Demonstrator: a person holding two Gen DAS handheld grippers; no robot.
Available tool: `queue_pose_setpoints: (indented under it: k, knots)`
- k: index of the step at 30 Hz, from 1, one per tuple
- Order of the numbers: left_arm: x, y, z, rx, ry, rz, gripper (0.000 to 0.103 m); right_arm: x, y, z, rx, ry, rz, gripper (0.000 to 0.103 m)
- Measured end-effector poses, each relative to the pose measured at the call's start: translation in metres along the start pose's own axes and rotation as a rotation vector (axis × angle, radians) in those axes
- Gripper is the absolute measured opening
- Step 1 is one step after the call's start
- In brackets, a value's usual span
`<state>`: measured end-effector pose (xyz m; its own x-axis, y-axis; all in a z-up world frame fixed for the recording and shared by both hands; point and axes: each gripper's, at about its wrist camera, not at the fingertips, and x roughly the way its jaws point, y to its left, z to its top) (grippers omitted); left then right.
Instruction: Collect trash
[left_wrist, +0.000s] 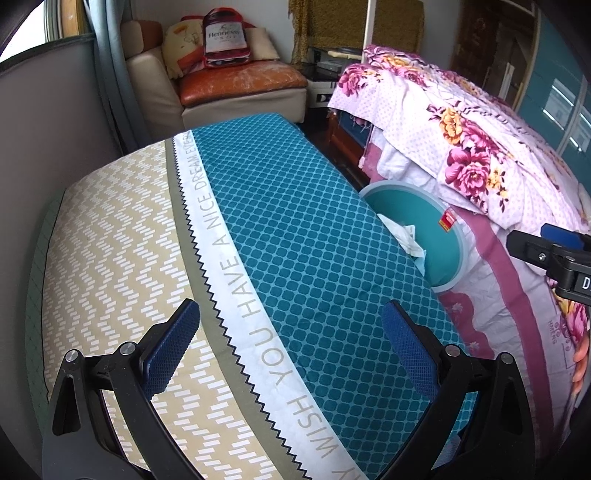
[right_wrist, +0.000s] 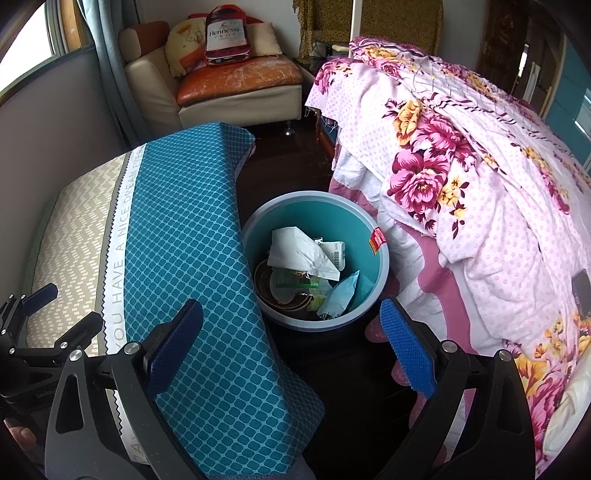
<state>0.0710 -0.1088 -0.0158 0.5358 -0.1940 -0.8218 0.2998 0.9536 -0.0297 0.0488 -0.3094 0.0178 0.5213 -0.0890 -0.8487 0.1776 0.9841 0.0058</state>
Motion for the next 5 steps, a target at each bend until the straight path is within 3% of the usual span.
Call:
queue_pose_setpoints:
  k: [5]
  knots:
    - [0.0027, 0.004, -0.0008, -0.025, 0.017, 0.002, 0.099, -0.001, 0.0023, 0.0004, -0.002, 0.001, 0.003, 0.093]
